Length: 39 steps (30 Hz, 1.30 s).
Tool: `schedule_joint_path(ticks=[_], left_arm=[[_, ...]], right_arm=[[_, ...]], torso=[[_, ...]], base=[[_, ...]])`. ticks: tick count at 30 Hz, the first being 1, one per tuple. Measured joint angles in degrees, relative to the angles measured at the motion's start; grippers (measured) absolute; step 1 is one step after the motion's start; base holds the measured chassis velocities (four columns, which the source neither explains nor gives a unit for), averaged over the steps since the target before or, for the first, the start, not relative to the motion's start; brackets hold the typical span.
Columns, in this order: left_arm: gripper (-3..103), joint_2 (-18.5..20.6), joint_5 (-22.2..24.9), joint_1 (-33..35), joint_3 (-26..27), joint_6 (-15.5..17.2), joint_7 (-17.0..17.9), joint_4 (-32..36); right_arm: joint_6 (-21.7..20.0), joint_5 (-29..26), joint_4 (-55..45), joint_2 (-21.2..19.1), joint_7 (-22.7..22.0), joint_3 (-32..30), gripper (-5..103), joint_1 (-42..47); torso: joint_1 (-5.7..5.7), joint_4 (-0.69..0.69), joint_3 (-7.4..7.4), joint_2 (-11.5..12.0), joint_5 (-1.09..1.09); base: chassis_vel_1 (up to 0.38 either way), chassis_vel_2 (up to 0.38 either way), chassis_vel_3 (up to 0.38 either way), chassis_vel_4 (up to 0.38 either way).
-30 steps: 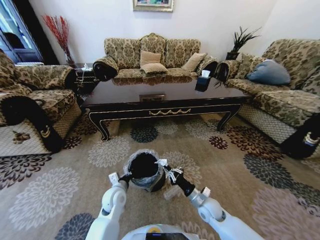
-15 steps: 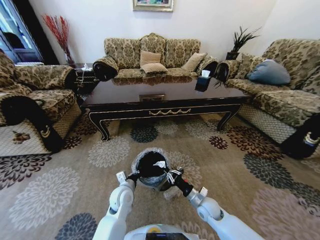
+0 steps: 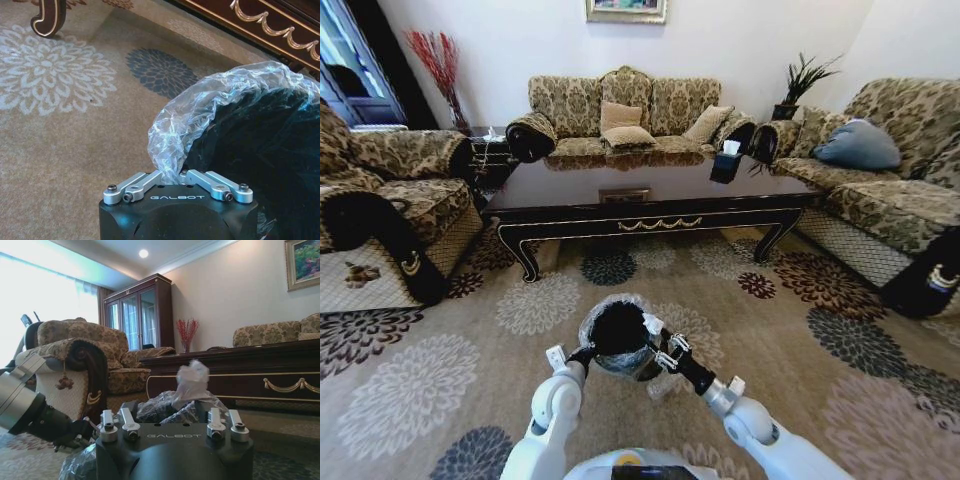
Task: Move to the front of the table and pick up the trash from the floor, then place it into the trash bin.
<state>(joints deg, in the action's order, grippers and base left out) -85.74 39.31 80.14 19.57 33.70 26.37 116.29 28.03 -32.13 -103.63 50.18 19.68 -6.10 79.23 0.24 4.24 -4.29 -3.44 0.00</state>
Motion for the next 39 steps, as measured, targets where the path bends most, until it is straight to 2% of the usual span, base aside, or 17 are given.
schedule_joint_path(ticks=[1,4,7,9,15,18,22,23,26,28,29,31,33,34,35,37,39], left_arm=[[2,0.00,0.01,0.08,-0.01,0.01,-0.01,0.15],[2,-0.02,0.00,0.14,-0.04,0.00,-0.03,0.22],[2,-0.11,-0.19,-0.40,-0.41,-0.01,-0.12,-0.94],[2,-0.16,-0.34,-0.73,-0.57,-0.04,-0.12,-1.62],[2,-0.41,-0.97,-2.07,-0.74,-0.40,-0.22,-3.78],[2,-0.26,-0.76,-2.14,0.63,-0.41,-0.39,-3.64],[2,1.61,2.53,-2.60,5.24,0.09,-0.17,-1.90],[2,1.61,2.53,-2.60,5.24,0.09,-0.17,-1.90],[2,4.68,7.22,-3.00,10.27,0.98,0.89,0.65],[2,6.72,9.29,-2.33,13.65,1.52,1.46,2.38],[2,6.72,9.29,-2.33,13.65,1.52,1.46,2.38],[2,8.16,10.73,-0.81,17.01,1.98,1.91,3.95],[2,8.82,11.12,0.24,18.97,2.08,2.05,4.74],[2,8.82,11.12,0.24,18.97,2.08,2.05,4.74],[2,9.18,11.30,0.98,20.46,2.11,2.16,5.42],[2,9.40,11.87,2.04,22.68,2.18,2.35,6.57],[2,9.40,12.13,2.32,23.42,2.19,2.49,7.01]], right_arm=[[0.02,0.25,-0.03,-0.06,0.56,-0.35,72,0.58],[0.10,0.58,-0.04,-0.08,1.37,-0.72,78,1.37],[0.27,1.05,0.16,0.26,2.69,-0.85,94,2.17],[0.28,1.27,0.31,0.45,2.84,-0.65,97,2.19],[0.15,1.61,0.95,0.86,2.97,-0.52,100,2.24],[-1.53,0.35,2.11,1.33,2.42,-1.94,100,2.36],[-5.43,-3.62,4.49,2.51,-3.28,-4.08,100,1.56],[-5.43,-3.62,4.49,2.51,-3.28,-4.08,100,1.56],[-10.48,-6.14,6.19,3.73,-13.20,-4.35,100,0.15],[-14.18,-6.93,7.22,4.79,-23.26,-3.15,100,-0.89],[-14.18,-6.93,7.22,4.79,-23.26,-3.15,100,-0.89],[-18.80,-8.46,7.87,6.58,-34.13,-1.29,100,-1.96],[-22.33,-10.87,7.91,8.38,-41.37,-0.15,100,-2.64],[-22.33,-10.87,7.91,8.38,-41.37,-0.15,100,-2.64],[-25.42,-12.89,7.83,10.09,-46.17,0.78,100,-3.08],[-28.97,-15.45,7.92,13.91,-51.83,2.36,100,-3.91],[-30.35,-16.14,8.07,15.15,-53.47,2.97,100,-4.17]], torso=[[0.00,0.00,0.00,0.00,0.00],[0.00,0.01,0.00,0.00,0.01],[0.00,0.00,0.00,0.00,0.00],[0.00,0.00,0.00,0.00,0.01],[0.00,0.00,0.00,0.00,0.00],[0.00,0.01,0.00,0.00,-0.01],[0.00,0.00,0.00,0.00,-0.01],[0.00,0.00,0.00,0.00,-0.01],[0.00,0.00,0.00,0.00,-0.01],[0.00,0.01,0.00,0.01,-0.01],[0.00,0.01,0.00,0.01,-0.01],[0.00,-0.01,0.00,0.00,-0.02],[0.00,-0.01,0.00,0.00,-0.03],[0.00,-0.01,0.00,0.00,-0.03],[0.00,-0.01,0.00,0.00,-0.03],[0.00,0.00,0.00,0.00,-0.02],[0.00,0.00,0.00,0.00,-0.02]], base=[[0.000,0.000,0.000,0.000],[0.000,0.000,0.000,0.000],[0.000,0.000,0.000,0.000],[0.000,0.000,0.000,0.000],[0.000,0.000,0.000,0.000],[0.000,0.000,0.000,0.000],[0.000,0.000,0.000,0.000],[0.000,0.000,0.000,0.000],[0.000,0.000,0.000,0.000],[0.000,0.000,0.000,0.000],[0.000,0.000,0.000,0.000],[0.000,0.000,0.000,0.000],[0.000,0.000,0.000,0.000],[0.000,0.000,0.000,0.000],[0.000,0.000,0.000,0.000],[0.000,0.000,0.000,0.000],[0.000,0.000,0.000,0.000]])
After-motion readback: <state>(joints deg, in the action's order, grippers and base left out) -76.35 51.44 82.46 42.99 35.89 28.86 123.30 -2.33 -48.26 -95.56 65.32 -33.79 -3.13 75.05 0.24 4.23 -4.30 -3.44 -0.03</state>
